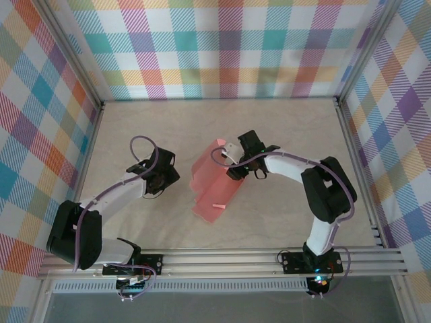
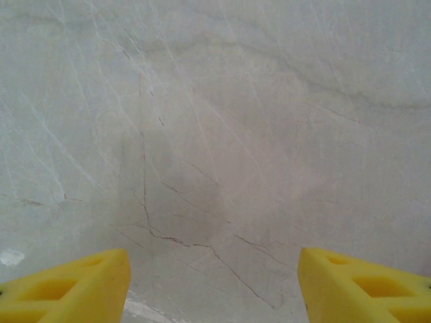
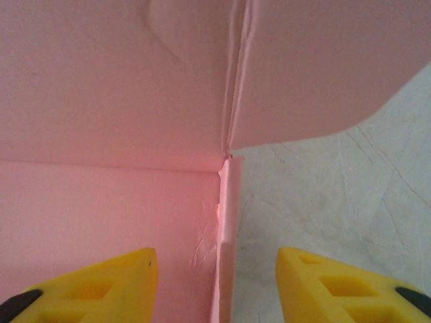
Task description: Fold the paper box
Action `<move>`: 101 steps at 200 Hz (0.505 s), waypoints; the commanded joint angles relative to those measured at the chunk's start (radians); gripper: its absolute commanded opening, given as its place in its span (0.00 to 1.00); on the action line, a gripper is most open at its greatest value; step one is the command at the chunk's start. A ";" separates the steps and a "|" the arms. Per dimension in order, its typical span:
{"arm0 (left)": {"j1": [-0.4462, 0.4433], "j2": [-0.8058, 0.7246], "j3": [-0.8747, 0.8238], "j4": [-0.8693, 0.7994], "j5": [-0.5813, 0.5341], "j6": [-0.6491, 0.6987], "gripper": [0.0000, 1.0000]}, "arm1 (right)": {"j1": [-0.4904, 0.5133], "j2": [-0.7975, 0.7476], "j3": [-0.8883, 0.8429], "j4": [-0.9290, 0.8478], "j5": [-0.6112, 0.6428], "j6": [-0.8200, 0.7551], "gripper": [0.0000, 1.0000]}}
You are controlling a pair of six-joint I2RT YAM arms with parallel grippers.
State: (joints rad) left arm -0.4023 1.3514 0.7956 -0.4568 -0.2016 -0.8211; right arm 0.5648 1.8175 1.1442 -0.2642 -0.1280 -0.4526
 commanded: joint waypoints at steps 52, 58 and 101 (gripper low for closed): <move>0.013 -0.015 0.010 0.004 -0.006 0.046 0.66 | 0.006 0.083 0.106 -0.153 -0.048 -0.063 0.24; 0.014 -0.016 0.010 0.003 -0.006 0.045 0.66 | 0.006 0.083 0.105 -0.153 -0.044 -0.066 0.20; 0.016 -0.024 0.016 0.003 -0.012 0.064 0.66 | 0.006 0.068 0.077 -0.140 0.012 -0.045 0.11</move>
State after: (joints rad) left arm -0.3965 1.3514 0.7956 -0.4564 -0.2028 -0.7872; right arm 0.5648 1.8946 1.2240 -0.3847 -0.1379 -0.5060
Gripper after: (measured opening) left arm 0.661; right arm 0.112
